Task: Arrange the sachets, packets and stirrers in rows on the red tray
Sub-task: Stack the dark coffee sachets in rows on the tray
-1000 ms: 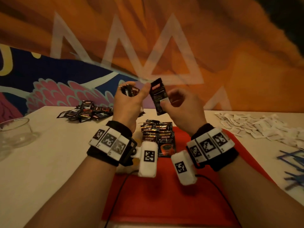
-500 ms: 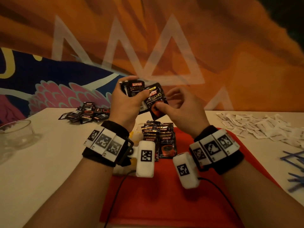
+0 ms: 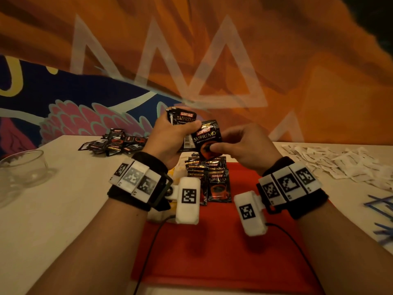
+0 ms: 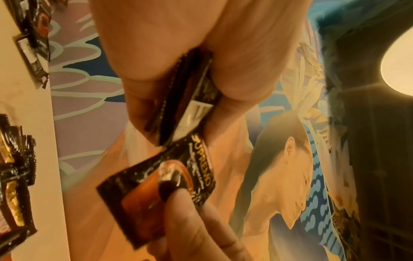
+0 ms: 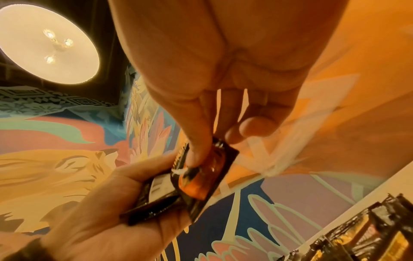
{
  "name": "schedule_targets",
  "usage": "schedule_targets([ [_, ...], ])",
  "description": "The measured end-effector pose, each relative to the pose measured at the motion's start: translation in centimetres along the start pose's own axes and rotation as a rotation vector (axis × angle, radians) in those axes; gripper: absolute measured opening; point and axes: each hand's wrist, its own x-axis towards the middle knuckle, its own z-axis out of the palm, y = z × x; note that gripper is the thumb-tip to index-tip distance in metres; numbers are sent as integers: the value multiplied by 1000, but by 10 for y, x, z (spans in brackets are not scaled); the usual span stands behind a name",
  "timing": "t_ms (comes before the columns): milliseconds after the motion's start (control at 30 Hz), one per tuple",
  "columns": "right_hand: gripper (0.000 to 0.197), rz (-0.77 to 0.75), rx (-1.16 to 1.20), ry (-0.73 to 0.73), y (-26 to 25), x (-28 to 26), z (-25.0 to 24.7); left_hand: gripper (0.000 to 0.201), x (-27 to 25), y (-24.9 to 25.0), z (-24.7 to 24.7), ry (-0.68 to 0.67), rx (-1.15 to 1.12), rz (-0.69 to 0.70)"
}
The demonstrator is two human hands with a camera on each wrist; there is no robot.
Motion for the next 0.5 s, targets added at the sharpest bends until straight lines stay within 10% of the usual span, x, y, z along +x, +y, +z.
schedule_targets([
  [500,19,531,-383,-329,38,-12,-13,18,10,12,-22,91,-146,-90],
])
